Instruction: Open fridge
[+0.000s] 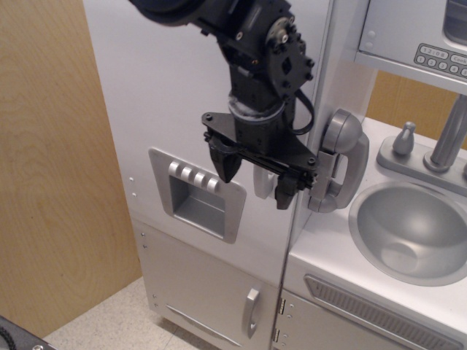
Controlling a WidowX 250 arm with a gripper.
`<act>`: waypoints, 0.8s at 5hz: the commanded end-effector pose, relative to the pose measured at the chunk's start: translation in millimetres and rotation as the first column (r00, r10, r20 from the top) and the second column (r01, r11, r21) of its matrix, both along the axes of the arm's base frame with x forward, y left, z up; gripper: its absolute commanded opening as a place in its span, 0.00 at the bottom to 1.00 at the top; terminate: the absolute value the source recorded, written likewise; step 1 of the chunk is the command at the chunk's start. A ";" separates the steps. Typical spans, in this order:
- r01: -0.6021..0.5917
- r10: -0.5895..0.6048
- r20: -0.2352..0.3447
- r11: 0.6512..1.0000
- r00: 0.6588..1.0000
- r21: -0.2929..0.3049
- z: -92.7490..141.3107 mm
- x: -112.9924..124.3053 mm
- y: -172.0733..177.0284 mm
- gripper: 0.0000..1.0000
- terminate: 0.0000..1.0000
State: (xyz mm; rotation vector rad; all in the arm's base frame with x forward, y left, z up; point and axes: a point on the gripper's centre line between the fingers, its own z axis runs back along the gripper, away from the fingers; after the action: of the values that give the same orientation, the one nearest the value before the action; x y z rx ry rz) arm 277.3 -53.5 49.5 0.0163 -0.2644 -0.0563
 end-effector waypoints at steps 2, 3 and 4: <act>-0.093 0.092 0.107 0.996 0.990 0.010 6.0 26.2 13.3 1.00 0.00; -0.115 0.113 0.116 0.993 0.987 0.013 9.0 43.6 17.4 1.00 0.00; -0.114 0.113 0.096 0.993 0.989 0.013 6.4 52.9 20.2 1.00 0.00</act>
State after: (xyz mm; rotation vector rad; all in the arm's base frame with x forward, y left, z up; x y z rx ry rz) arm 322.3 -33.7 42.9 0.0522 -0.3137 0.0542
